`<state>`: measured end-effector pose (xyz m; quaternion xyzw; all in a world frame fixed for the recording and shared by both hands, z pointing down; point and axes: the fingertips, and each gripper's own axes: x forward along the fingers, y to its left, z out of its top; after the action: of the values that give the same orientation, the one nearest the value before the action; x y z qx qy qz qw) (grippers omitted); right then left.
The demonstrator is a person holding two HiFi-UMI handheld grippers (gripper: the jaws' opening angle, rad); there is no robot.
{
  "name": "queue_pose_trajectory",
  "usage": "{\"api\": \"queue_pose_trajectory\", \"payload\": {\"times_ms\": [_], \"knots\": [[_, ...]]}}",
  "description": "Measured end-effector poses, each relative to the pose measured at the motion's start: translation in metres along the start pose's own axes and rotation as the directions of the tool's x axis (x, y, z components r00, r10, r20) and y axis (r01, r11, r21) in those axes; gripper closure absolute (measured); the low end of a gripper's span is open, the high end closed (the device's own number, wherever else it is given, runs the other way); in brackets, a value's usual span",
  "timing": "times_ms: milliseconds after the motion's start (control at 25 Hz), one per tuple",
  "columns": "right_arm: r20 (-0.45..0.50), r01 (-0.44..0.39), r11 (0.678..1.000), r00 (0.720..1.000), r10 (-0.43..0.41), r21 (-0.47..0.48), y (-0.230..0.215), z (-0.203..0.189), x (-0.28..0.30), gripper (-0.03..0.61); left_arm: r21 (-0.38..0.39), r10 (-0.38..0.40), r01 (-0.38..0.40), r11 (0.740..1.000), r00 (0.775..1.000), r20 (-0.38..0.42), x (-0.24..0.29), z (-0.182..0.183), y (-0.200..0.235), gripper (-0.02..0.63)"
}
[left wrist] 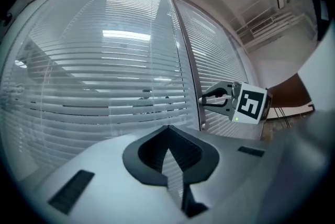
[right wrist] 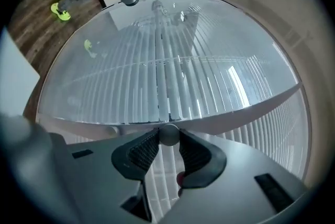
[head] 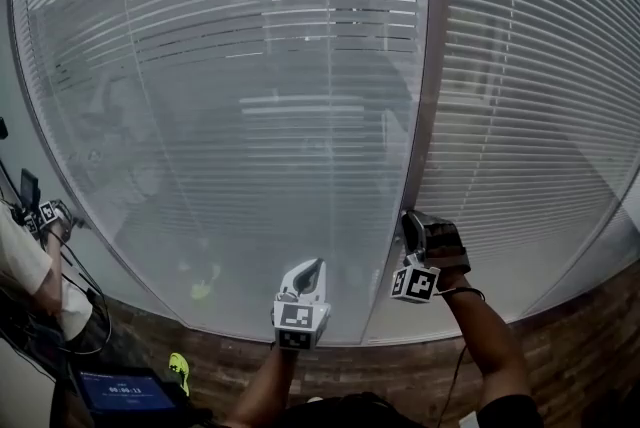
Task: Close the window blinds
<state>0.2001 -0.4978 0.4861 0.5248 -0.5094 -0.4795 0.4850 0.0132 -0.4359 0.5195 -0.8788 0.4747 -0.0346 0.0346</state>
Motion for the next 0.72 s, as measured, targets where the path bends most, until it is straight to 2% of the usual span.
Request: {"api": "queue_pose_trajectory", "payload": {"times_ms": [240, 320, 360, 440, 480, 520, 560, 600, 680, 720], "knots": [[0.009, -0.001, 0.999, 1.0, 0.0, 0.034, 0.0, -0.004, 0.006, 0.451, -0.014, 0.0, 0.0, 1.0, 1.0, -0.026, 0.014, -0.008, 0.004, 0.62], [0.005, -0.024, 0.989, 1.0, 0.023, 0.144, 0.001, -0.003, 0.004, 0.451, -0.01, -0.005, 0.004, 1.0, 1.0, -0.025, 0.017, -0.006, 0.002, 0.621], [0.01, -0.04, 0.972, 0.999, 0.039, 0.231, 0.0, -0.001, 0.001, 0.444, -0.009, -0.007, 0.006, 1.0, 1.0, -0.024, 0.017, -0.005, 0.001, 0.621], [0.021, -0.063, 0.905, 0.998, 0.06, 0.421, -0.003, 0.002, -0.005, 0.43, -0.01, -0.009, 0.009, 1.0, 1.0, -0.02, 0.017, -0.004, -0.001, 0.62], [0.026, -0.069, 0.854, 0.998, 0.066, 0.516, -0.006, 0.001, -0.006, 0.422, -0.011, -0.011, 0.011, 1.0, 1.0, -0.019, 0.017, -0.003, -0.001, 0.62], [0.032, -0.075, 0.787, 0.997, 0.071, 0.612, -0.009, -0.001, -0.006, 0.422, -0.009, -0.014, 0.014, 1.0, 1.0, -0.019, 0.017, -0.003, -0.002, 0.621], [0.042, -0.083, 0.7, 0.996, 0.076, 0.709, -0.012, -0.004, -0.006, 0.419, -0.007, -0.017, 0.017, 1.0, 1.0, -0.02, 0.018, -0.003, -0.002, 0.621], [0.056, -0.095, 0.589, 0.995, 0.084, 0.803, -0.015, -0.007, -0.008, 0.414, -0.005, -0.021, 0.021, 1.0, 1.0, -0.021, 0.018, -0.003, -0.004, 0.621], [0.088, -0.116, 0.325, 0.991, 0.101, 0.938, -0.02, -0.01, -0.013, 0.413, -0.004, -0.027, 0.027, 1.0, 0.999, -0.025, 0.019, -0.004, -0.005, 0.621], [0.104, -0.124, 0.22, 0.99, 0.098, 0.968, -0.019, -0.01, -0.014, 0.413, -0.002, -0.029, 0.029, 1.0, 0.999, -0.029, 0.02, -0.005, -0.006, 0.621]]}}
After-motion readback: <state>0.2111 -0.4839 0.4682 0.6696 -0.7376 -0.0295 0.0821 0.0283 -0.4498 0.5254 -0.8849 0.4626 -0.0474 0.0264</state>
